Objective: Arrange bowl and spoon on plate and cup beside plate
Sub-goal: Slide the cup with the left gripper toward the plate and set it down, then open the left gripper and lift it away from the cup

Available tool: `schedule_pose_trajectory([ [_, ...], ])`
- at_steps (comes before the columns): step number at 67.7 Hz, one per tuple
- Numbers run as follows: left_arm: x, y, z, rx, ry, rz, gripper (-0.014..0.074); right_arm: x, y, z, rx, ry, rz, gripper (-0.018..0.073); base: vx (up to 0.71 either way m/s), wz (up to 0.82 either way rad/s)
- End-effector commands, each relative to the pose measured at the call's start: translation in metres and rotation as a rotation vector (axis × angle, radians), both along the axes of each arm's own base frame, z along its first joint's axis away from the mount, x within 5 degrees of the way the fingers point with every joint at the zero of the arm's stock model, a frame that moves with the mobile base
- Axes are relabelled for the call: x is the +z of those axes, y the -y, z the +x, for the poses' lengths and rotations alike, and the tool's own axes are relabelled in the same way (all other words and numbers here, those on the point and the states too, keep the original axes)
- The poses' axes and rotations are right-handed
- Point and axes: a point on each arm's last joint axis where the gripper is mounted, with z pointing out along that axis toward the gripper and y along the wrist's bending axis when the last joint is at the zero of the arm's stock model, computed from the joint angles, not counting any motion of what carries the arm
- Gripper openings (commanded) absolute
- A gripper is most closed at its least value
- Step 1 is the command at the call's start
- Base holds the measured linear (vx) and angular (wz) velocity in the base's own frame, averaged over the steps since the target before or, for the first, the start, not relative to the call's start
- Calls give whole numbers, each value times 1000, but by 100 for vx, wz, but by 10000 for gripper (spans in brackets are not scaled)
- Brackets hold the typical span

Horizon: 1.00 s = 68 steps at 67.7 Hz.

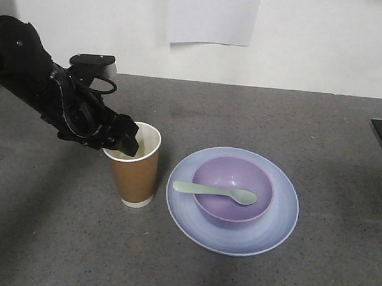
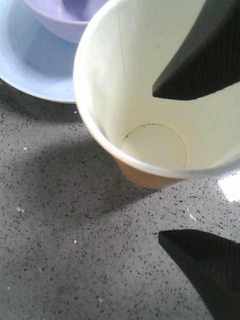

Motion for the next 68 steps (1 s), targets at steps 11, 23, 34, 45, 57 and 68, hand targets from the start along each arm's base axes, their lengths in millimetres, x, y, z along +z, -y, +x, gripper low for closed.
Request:
schedule_pose_trajectory([
  [11, 64, -6, -24, 26, 211, -97, 531, 13, 1, 2, -5, 92, -3, 582, 0, 0],
  [23, 97, -16, -50, 23, 320, -100, 531, 13, 1, 2, -4, 89, -3, 582, 0, 0],
  [34, 127, -33, -76, 92, 446, -69, 531, 13, 1, 2, -4, 87, -3, 582, 0, 0],
  [45, 149, -54, -97, 220, 554, 2, 531, 12, 2, 2, -9, 88, -22, 582, 0, 0],
  [57, 168, -77, -124, 354, 668, 53, 531, 12, 7, -3, -46, 85, -49, 582, 0, 0],
  [68, 151, -95, -151, 451, 721, 89, 531, 2, 10, -13, -60, 119, -74, 582, 0, 0],
])
